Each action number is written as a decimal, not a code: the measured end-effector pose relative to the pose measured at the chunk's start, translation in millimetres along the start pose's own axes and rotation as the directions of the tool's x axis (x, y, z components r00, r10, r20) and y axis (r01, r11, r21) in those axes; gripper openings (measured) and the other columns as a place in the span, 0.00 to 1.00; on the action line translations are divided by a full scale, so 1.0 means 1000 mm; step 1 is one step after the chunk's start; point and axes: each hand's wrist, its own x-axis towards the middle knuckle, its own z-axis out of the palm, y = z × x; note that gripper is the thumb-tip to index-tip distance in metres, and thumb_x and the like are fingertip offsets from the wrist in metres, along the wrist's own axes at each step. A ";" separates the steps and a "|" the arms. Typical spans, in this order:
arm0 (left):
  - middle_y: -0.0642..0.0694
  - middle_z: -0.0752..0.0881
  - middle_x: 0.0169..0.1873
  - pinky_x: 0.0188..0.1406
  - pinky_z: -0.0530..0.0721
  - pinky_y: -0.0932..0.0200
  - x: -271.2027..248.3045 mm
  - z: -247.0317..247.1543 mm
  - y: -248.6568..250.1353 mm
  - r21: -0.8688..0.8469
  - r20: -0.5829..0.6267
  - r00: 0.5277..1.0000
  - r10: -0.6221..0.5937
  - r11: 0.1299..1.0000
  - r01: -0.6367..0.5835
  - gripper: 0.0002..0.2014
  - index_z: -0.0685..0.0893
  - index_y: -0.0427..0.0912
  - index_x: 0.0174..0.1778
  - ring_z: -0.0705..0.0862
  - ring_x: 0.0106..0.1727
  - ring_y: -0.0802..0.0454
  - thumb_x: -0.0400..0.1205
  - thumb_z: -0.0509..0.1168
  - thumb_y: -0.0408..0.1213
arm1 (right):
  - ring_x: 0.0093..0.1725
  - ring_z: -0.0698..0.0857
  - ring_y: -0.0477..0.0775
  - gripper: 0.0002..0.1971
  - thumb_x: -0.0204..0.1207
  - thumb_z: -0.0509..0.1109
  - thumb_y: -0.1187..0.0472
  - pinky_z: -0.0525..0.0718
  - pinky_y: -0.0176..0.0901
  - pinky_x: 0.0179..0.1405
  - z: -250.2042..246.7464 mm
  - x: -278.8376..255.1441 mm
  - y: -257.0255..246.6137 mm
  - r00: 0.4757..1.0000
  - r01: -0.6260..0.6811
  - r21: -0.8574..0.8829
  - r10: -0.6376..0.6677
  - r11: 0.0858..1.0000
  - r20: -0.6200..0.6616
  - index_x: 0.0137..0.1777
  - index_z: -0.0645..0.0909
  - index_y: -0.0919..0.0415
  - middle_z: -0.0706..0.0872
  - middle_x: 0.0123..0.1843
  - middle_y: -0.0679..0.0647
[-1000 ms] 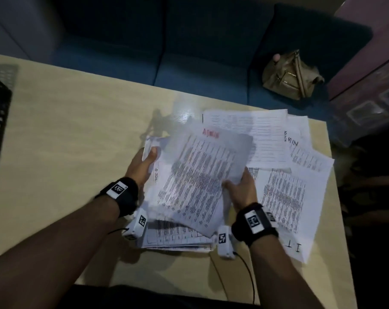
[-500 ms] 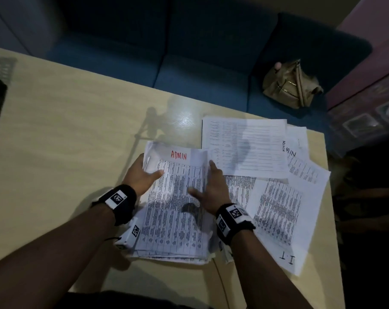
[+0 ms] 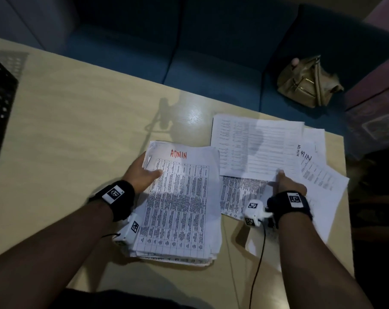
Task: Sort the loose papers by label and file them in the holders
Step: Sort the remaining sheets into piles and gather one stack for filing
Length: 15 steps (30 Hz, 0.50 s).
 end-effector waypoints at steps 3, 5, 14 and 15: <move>0.48 0.89 0.56 0.55 0.86 0.48 -0.001 0.000 0.001 -0.021 0.018 1.000 -0.008 1.000 0.009 0.27 0.76 0.49 0.72 0.88 0.51 0.55 0.78 0.71 0.28 | 0.68 0.79 0.62 0.28 0.80 0.67 0.48 0.77 0.43 0.57 -0.002 -0.012 -0.017 1.000 0.016 0.111 -0.018 0.994 0.010 0.70 0.74 0.70 0.79 0.71 0.63; 0.47 0.89 0.56 0.56 0.86 0.45 -0.001 -0.001 0.002 -0.044 0.037 0.999 -0.016 0.999 0.017 0.26 0.77 0.49 0.70 0.89 0.51 0.52 0.78 0.70 0.28 | 0.70 0.77 0.63 0.25 0.83 0.64 0.53 0.74 0.39 0.50 -0.012 -0.030 -0.030 0.996 0.073 0.250 -0.060 0.966 -0.058 0.71 0.73 0.73 0.78 0.71 0.65; 0.47 0.86 0.59 0.61 0.81 0.39 -0.003 0.000 0.003 -0.014 0.035 0.999 -0.020 1.000 0.021 0.26 0.75 0.53 0.71 0.87 0.55 0.46 0.78 0.72 0.34 | 0.73 0.74 0.64 0.30 0.82 0.62 0.47 0.73 0.53 0.71 -0.127 0.027 0.032 0.948 0.144 0.162 -0.089 0.976 -0.307 0.76 0.69 0.67 0.74 0.76 0.65; 0.47 0.86 0.60 0.62 0.81 0.40 -0.004 0.000 0.004 0.006 0.030 0.999 -0.013 1.000 0.013 0.26 0.74 0.53 0.72 0.86 0.56 0.45 0.78 0.72 0.34 | 0.70 0.77 0.67 0.29 0.81 0.63 0.45 0.75 0.56 0.68 -0.134 0.027 0.041 0.952 0.145 0.104 -0.111 0.984 -0.285 0.73 0.73 0.67 0.78 0.72 0.66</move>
